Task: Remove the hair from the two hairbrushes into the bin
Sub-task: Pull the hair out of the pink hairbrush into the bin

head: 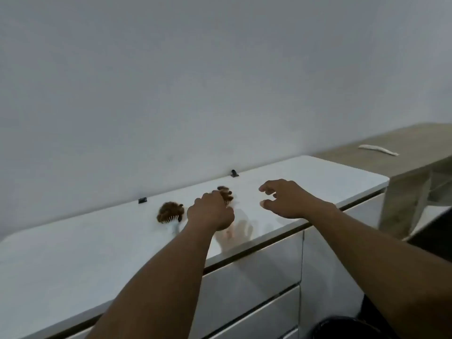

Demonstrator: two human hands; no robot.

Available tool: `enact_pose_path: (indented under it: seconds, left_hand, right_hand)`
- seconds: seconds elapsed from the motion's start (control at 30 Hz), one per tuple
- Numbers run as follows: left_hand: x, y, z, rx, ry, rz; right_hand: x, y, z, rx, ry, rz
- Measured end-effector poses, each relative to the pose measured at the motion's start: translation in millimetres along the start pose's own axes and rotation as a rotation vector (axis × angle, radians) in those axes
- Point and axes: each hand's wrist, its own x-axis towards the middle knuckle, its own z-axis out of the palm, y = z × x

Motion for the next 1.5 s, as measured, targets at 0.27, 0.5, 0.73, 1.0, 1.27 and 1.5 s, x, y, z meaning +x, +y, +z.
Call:
enact_pose_path:
  seconds: [0.27, 0.5, 0.73, 1.0, 1.27, 1.5]
  left_hand:
    - [35, -3, 39, 0.036, -0.052, -0.140]
    - [38, -9, 38, -0.069, -0.003, -0.170]
    - [13, 21, 21, -0.126, 0.027, -0.056]
    - [-43, 103, 15, -0.220, 0.008, 0.180]
    - [-90, 171, 68, -0.284, -0.063, 0.369]
    - [-122, 194, 188, -0.315, -0.280, 0.402]
  right_hand:
    - [51, 30, 42, 0.041, -0.015, 0.032]
    - [55, 28, 47, 0.044, -0.012, 0.024]
    - [11, 20, 3, -0.001, 0.024, 0.049]
    - [-81, 46, -55, -0.071, 0.151, 0.164]
    - [-163, 119, -74, -0.019, 0.223, 0.363]
    - [-208, 209, -2, 0.220, 0.183, 0.574]
